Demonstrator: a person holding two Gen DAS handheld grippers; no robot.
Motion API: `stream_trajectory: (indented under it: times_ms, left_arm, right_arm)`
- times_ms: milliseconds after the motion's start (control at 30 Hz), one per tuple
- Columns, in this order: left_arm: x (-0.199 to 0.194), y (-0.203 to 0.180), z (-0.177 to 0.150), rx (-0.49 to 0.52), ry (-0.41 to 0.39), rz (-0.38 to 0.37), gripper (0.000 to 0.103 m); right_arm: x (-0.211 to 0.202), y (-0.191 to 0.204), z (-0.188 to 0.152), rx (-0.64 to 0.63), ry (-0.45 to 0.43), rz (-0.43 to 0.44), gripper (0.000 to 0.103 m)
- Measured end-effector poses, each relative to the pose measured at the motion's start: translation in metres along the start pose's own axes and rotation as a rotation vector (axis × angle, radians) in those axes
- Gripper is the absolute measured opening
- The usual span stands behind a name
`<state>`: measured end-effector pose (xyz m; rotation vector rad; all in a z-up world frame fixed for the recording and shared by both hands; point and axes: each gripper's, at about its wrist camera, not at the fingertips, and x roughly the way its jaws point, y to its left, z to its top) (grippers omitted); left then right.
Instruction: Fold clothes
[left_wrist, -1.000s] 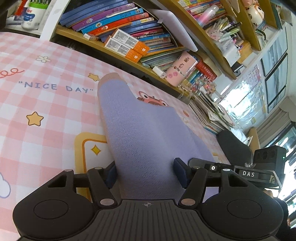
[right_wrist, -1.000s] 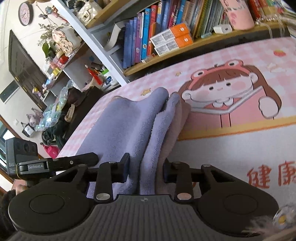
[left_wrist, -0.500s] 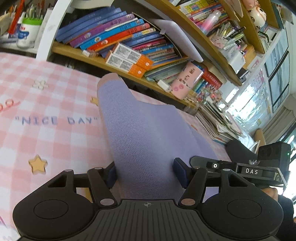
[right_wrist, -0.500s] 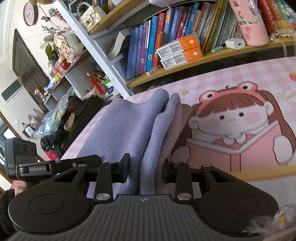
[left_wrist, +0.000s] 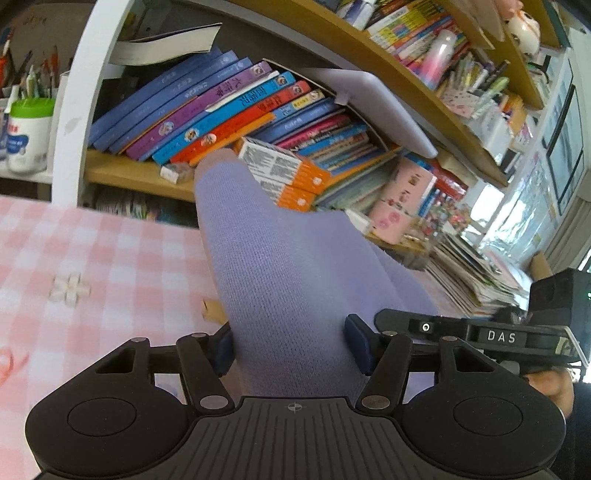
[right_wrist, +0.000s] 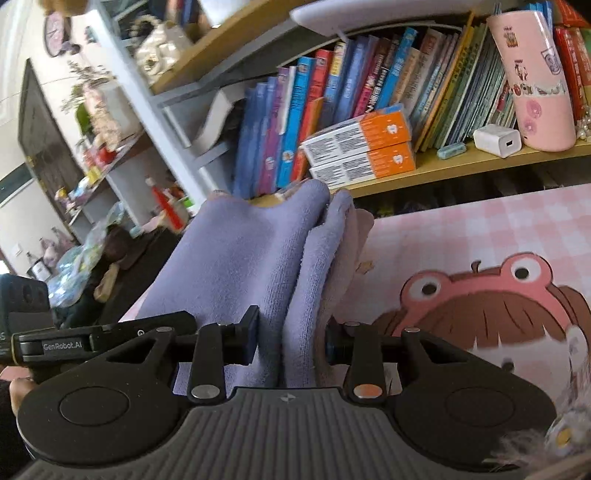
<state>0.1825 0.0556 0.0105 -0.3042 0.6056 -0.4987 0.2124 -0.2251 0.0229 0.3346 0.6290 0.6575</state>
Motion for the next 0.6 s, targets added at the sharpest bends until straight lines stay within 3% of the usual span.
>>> stream_trajectory:
  times_ms: [267,600]
  left_arm:
    - [0.04,0.031,0.022,-0.048,-0.022,-0.015,0.059]
    - [0.068,0.057,0.021,-0.148,-0.034,-0.016,0.059]
  right_arm:
    - [0.039,-0.022,0.024,0.027,-0.008,-0.025,0.03]
    - [0.069,-0.04,0.027,0.016,-0.01,-0.028,0.03]
